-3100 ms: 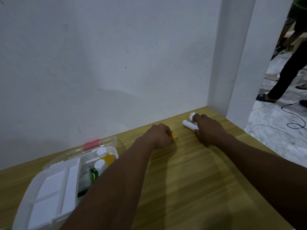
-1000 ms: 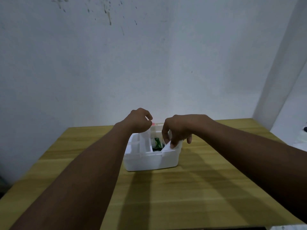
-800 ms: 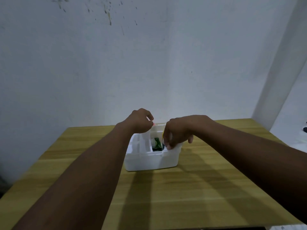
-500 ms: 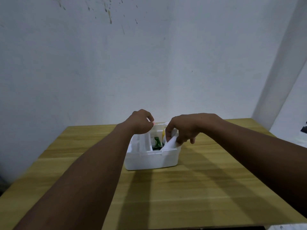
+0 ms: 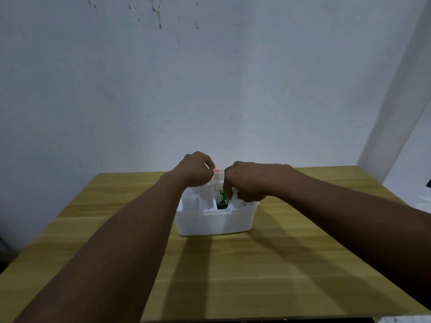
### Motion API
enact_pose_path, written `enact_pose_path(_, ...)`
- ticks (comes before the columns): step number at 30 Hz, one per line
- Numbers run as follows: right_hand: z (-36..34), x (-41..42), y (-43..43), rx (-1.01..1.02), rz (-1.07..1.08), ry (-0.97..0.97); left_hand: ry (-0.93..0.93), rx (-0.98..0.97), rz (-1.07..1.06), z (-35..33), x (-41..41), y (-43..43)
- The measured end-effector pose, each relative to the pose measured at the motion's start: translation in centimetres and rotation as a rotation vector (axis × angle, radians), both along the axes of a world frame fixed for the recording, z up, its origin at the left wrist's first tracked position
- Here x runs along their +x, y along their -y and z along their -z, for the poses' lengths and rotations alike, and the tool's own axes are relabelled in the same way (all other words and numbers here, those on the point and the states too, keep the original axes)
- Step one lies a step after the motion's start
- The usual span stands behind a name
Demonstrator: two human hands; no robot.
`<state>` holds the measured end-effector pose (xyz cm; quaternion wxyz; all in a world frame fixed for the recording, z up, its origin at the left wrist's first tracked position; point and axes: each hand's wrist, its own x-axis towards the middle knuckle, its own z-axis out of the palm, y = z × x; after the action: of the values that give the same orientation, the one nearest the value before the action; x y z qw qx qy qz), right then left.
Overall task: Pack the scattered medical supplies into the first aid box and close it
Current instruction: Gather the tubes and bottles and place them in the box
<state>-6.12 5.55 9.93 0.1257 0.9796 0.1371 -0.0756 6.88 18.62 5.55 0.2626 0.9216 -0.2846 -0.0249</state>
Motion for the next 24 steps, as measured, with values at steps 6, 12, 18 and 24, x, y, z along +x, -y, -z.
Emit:
enact_pose_path(6,-1.2,0.4,0.8,0.098,0.072,-0.078,-0.032,-0.023,-0.011,0.1,0.1,-0.3)
enact_pose_path(12,-1.5,0.8,0.2,0.065,0.048,-0.042,-0.028,-0.035,-0.02,0.1,0.1,-0.3)
enact_pose_path(18,0.6,0.8,1.0,0.306,0.042,-0.028,-0.053,-0.044,-0.019,0.4,0.0,-0.5)
enact_pose_path(24,-0.1,-0.1,3.2,0.292,0.072,-0.079,-0.057,-0.042,-0.029,0.7,0.4,-0.6)
